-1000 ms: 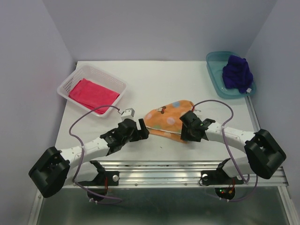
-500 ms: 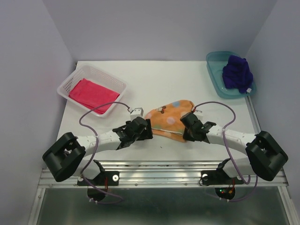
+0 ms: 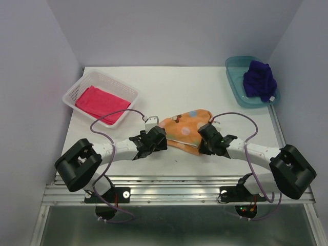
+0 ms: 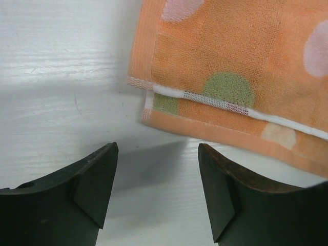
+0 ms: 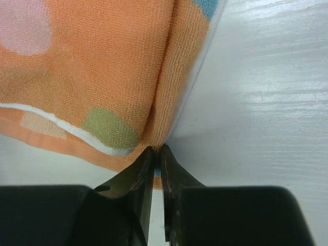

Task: Fold and stack the towels
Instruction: Flatten out the crumpled towel

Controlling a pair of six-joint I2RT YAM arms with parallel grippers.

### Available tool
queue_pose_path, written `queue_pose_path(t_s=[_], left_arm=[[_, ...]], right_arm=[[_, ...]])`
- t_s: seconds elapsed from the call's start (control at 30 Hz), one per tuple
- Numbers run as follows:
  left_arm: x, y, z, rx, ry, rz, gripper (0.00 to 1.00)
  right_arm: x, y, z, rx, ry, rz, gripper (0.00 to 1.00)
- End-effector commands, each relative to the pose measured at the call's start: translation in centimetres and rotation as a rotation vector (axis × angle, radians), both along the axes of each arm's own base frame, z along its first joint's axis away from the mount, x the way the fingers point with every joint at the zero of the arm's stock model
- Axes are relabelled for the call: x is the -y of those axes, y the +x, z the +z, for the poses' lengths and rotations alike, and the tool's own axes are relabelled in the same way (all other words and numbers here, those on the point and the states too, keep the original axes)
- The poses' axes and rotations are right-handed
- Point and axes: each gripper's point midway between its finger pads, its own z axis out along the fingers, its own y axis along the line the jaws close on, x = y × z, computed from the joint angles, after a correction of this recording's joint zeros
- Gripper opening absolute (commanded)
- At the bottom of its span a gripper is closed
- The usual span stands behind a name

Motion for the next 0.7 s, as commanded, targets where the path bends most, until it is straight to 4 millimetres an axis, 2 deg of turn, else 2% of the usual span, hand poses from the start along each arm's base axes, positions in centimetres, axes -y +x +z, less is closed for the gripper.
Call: queue_pose_path(t_s=[0.0,0.13,0.37,0.67], left_arm=[[-0.3,1.5,1.4,0.037,0.012,0.065,0.75],[-0.1,2.0,0.9,0.03,0.043,0.072,0.7],[-1.1,2.0,-0.2,-0.002,0.116,0.099,0.67],[-1.0,2.4,1.5,0.032,0.028,0.095,0.67]], right_arm=[[1.8,-3.0,-2.5,-0.104,-0.061,0.009,0.15],[1.9,-3.0,-2.5,-0.104,-0.064,0.008,0.15],[2.0,-3.0,-2.2,-0.092,-0.062,0.008,0.15],[2.5,-3.2,-2.3,-0.099,-0.079,0.0,0.14]])
